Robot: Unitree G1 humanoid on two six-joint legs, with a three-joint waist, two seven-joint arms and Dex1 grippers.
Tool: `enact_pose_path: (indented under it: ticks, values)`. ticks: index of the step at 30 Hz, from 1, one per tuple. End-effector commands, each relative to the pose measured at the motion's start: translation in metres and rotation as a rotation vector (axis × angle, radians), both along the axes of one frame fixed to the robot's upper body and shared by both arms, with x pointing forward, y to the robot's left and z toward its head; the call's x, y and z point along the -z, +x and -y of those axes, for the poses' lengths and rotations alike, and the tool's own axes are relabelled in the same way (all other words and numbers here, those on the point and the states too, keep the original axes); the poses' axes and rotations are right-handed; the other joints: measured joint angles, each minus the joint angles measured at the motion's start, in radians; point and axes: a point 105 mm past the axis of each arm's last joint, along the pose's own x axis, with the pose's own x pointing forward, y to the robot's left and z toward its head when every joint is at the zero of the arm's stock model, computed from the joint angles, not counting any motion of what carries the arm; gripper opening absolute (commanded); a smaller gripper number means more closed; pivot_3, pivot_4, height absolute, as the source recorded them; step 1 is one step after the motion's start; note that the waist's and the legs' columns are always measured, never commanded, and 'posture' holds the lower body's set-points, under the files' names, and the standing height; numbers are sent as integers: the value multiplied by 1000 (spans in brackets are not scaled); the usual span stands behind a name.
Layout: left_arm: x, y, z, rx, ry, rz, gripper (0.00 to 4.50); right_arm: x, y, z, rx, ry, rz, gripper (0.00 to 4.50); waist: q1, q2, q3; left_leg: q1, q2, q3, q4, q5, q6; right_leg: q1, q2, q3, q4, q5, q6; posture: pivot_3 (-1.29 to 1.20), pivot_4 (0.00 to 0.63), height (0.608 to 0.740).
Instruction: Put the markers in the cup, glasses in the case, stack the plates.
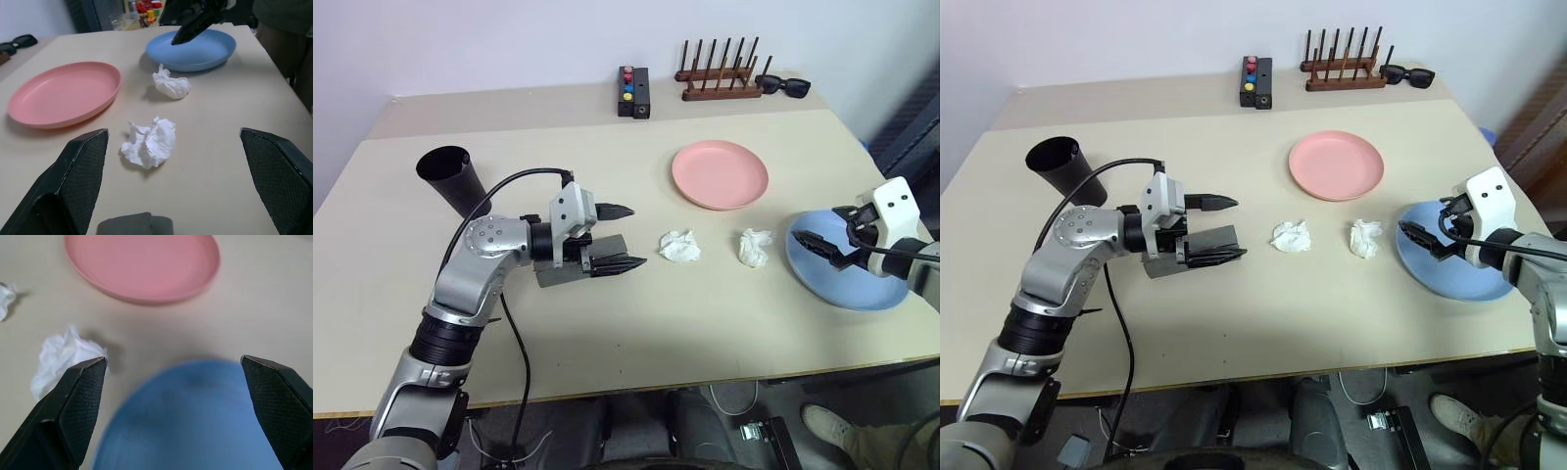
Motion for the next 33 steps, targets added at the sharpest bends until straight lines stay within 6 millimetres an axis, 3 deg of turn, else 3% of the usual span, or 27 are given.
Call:
enact_pose_path:
  ticks: [1, 10, 21, 33]
  values:
    - [-12, 3, 3, 1, -13, 64, 4368, -6, -10, -13, -36, 0, -20, 4500, 0, 0, 0, 0, 0, 0, 0, 0, 0, 0, 0, 0, 0, 0, 0, 0, 150, 740]
    - [-6, 8, 9, -8, -37, 65, 4368, 18, -18, -27, -63, 14, -33, 4500, 18, 0, 0, 0, 0, 1, 1, 0, 0, 0, 0, 0, 0, 0, 0, 0, 150, 740]
    - [23, -12, -1, 121, 87, 10, 4368, 29, -11, -23, -40, 6, -13, 4500, 17, 0, 0, 0, 0, 1, 0, 0, 0, 0, 0, 0, 0, 0, 0, 0, 150, 740]
    - [18, -12, 5, 138, 77, 25, 4368, 46, -15, -13, 4, -18, -56, 4500, 17, 0, 0, 0, 0, 1, 0, 0, 0, 0, 0, 0, 0, 0, 0, 0, 150, 740]
